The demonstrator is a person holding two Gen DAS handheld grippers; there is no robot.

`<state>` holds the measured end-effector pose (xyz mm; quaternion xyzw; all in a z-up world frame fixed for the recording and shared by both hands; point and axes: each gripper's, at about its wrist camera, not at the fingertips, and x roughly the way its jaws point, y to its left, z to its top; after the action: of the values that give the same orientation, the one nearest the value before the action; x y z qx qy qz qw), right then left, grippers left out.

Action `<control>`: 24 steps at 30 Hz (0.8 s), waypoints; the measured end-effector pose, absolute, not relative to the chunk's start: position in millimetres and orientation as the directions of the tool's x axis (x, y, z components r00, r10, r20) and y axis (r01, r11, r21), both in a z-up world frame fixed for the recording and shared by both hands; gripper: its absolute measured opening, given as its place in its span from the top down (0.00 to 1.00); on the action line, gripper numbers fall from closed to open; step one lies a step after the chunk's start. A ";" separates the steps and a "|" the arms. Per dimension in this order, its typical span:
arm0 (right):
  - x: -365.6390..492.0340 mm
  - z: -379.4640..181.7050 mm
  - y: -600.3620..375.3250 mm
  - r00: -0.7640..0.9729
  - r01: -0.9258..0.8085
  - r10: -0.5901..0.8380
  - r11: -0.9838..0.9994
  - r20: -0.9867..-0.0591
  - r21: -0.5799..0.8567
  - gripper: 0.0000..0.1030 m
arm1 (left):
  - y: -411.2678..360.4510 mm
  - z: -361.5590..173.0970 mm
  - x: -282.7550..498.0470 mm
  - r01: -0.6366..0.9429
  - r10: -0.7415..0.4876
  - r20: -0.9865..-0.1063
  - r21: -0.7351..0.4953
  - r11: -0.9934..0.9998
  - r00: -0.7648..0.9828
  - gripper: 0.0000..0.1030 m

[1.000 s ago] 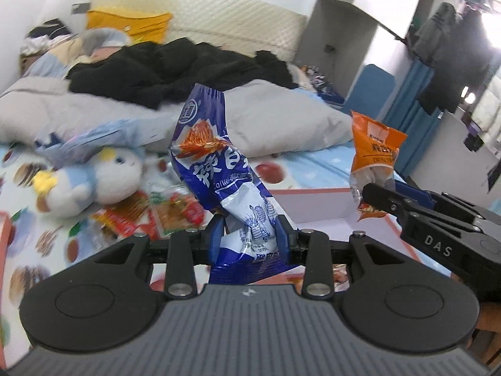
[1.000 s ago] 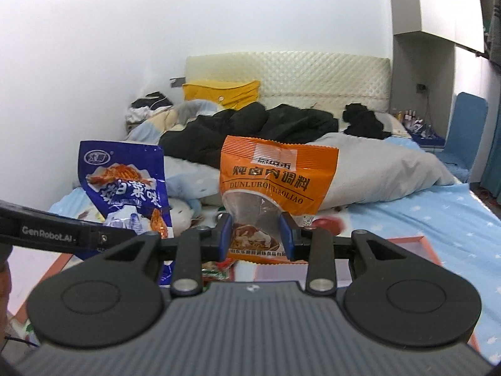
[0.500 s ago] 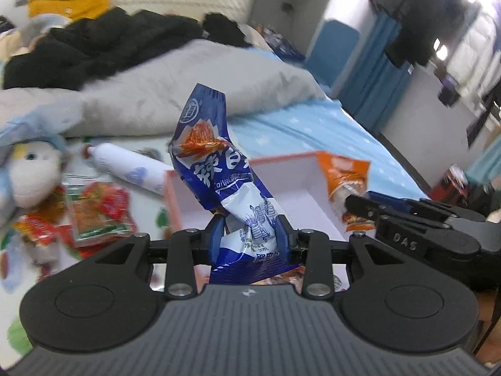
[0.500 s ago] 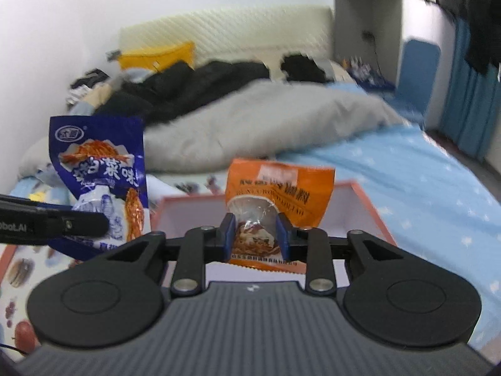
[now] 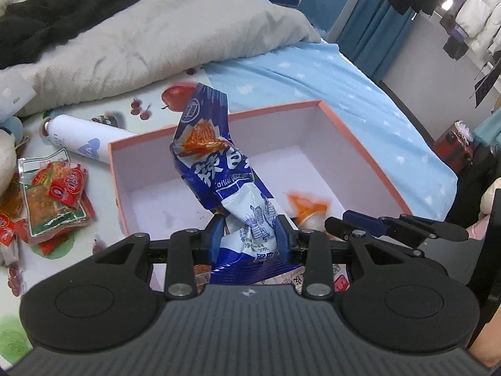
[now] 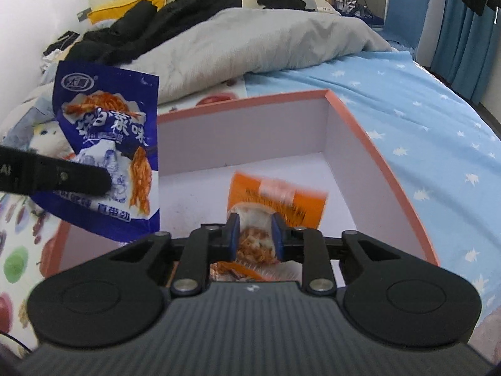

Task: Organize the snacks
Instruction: 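Lower both packets into the pink box and open both tools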

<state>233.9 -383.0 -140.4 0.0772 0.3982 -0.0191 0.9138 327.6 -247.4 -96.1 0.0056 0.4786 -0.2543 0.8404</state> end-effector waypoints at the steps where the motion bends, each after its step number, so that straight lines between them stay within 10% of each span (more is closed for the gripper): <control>1: 233.5 -141.0 -383.4 0.682 0.097 0.030 0.987 -0.731 0.131 0.76 | -248.4 -97.1 327.7 0.435 -0.419 -0.809 -0.229 0.871 0.413 0.60; 5: 228.5 -138.3 -388.1 0.686 0.103 0.032 0.985 -0.727 0.140 0.76 | -246.6 -97.6 326.4 0.437 -0.432 -0.805 -0.243 0.866 0.407 0.56; 8: 227.0 -133.5 -388.8 0.697 0.103 0.029 0.985 -0.717 0.140 0.76 | -243.2 -94.7 326.1 0.433 -0.423 -0.799 -0.230 0.872 0.427 0.33; 24: 198.6 -64.7 -374.2 0.833 0.078 0.031 0.982 -0.552 0.172 0.76 | -193.9 -22.2 285.1 0.439 -0.470 -0.638 -0.222 0.871 0.610 0.32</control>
<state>198.6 -374.2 -64.7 0.0940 0.2885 -0.0124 0.9528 285.1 -193.9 -22.2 -0.0216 0.3617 -0.2532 0.8970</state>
